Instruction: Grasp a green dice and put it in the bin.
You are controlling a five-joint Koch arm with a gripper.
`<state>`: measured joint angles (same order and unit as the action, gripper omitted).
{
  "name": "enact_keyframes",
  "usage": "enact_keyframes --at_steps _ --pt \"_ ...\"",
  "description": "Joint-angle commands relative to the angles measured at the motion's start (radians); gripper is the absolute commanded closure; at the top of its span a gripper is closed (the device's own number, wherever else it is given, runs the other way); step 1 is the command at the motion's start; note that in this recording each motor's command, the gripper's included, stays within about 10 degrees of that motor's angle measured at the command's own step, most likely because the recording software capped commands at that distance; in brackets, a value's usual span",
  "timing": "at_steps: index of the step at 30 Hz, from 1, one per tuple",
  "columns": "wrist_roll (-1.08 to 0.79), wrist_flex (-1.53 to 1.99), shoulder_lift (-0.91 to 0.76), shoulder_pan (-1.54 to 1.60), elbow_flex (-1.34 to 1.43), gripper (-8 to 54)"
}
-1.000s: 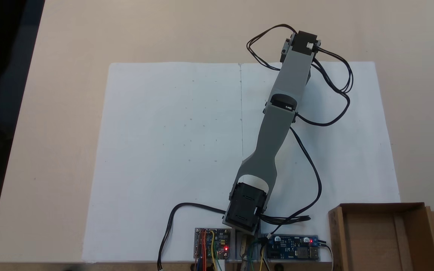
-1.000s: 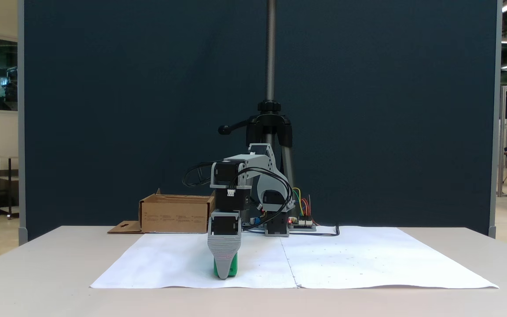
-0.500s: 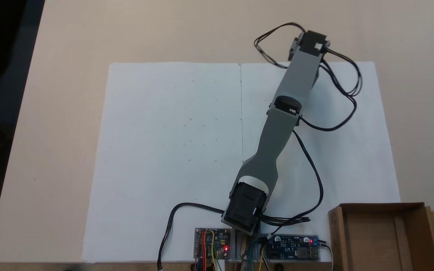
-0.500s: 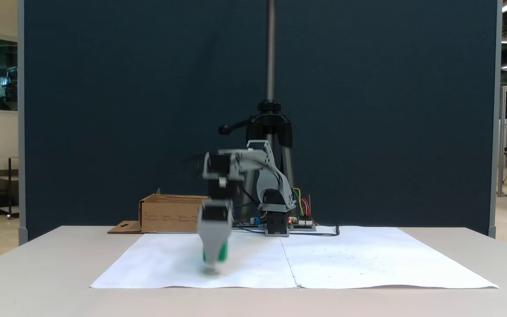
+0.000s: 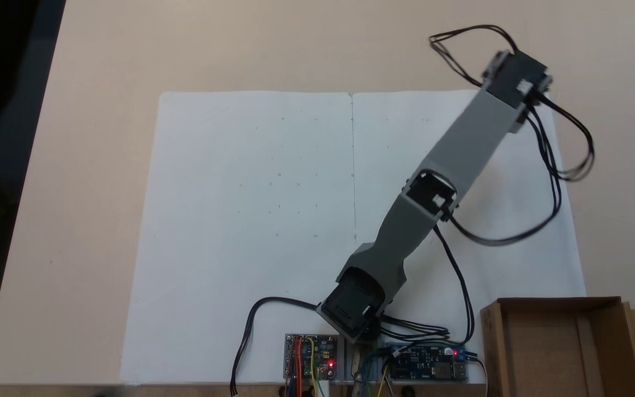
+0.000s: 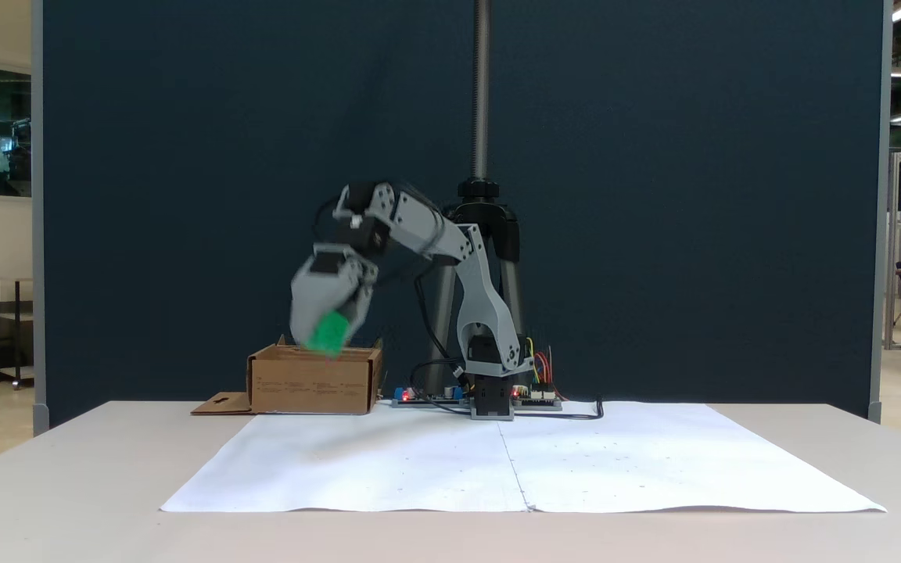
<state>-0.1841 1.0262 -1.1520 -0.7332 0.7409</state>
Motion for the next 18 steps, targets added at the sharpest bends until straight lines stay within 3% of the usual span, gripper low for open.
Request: enact_keyframes --at_steps 1,8,18 --pt "0.06 0.041 -0.1 -0.074 0.021 33.4" --pt "0.06 0.041 -0.201 -0.316 0.08 33.4" --pt "0.04 0.031 -0.219 -0.584 0.08 33.4"
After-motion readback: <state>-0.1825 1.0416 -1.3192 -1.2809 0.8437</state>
